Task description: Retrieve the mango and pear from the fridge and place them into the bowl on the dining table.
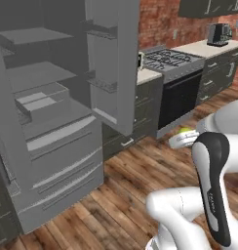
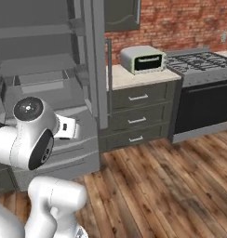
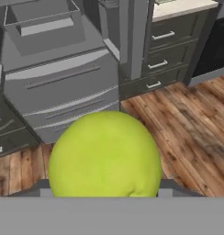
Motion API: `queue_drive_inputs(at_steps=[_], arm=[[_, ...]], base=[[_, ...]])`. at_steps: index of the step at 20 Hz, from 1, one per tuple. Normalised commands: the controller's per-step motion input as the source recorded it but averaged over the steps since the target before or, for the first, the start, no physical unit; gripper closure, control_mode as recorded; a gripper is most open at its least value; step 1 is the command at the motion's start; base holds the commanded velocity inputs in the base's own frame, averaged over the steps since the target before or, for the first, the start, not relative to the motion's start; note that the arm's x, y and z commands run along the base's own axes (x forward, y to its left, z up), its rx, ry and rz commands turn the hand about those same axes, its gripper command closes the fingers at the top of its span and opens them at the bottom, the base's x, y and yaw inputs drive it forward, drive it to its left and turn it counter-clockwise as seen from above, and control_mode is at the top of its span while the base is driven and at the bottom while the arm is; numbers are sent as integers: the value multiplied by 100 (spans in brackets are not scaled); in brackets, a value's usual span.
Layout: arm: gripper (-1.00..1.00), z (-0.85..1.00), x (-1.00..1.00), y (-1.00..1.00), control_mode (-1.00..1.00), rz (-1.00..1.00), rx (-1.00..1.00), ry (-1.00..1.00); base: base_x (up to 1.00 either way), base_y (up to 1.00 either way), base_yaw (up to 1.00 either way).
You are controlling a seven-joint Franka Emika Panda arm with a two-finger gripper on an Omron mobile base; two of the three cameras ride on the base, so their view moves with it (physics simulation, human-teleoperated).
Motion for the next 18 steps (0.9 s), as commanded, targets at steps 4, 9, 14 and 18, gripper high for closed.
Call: queue_drive_inputs(at_steps=[4,9,14,18], arm=[[100,0,0,0,100,0,0,0],[100,0,0,0,100,0,0,0],[100,0,0,0,100,0,0,0],[100,0,0,0,100,0,0,0]], base=[[-100,19,-40],[-100,22,-33],[-100,43,-34],[-100,63,-38]])
